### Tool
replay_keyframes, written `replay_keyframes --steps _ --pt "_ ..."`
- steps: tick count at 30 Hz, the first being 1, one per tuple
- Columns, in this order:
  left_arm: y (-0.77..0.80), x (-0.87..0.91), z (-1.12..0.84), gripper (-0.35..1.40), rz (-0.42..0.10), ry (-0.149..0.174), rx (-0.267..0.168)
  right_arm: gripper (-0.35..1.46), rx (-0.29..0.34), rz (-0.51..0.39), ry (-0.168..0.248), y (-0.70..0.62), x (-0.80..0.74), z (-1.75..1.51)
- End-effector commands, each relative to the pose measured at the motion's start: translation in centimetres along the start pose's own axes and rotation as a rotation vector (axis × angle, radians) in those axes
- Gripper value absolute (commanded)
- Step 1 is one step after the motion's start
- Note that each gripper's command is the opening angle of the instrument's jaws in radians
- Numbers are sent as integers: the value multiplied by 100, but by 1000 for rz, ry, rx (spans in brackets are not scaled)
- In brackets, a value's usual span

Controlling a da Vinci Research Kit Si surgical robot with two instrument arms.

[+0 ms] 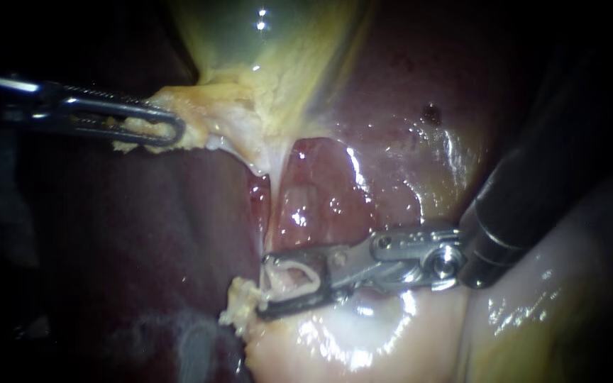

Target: Clipping first clip right tube

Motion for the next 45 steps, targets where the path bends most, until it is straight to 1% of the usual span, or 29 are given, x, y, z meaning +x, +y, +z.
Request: replay_keyframes --steps 1,5,11,26,36,40,45 --pt "0 0 0 -35 0 0 0 50 3 2 -1 0 1 -8" --pt "0 0 0 -35 0 0 -1 50 17 5 -1 1 3 -29" --pt "0 0 -1 -35 0 0 0 50 5 5 4 4 -1 -48" --pt "1 0 -1 -35 0 0 0 50 3 21 4 15 -10 -59" --pt "1 0 -1 -35 0 0 0 50 -4 29 3 23 -15 -46" --pt "2 0 -2 -35 0 0 0 50 -4 45 17 25 -16 -37" --pt "2 0 -1 -35 0 0 0 50 -5 67 46 27 -15 -24"
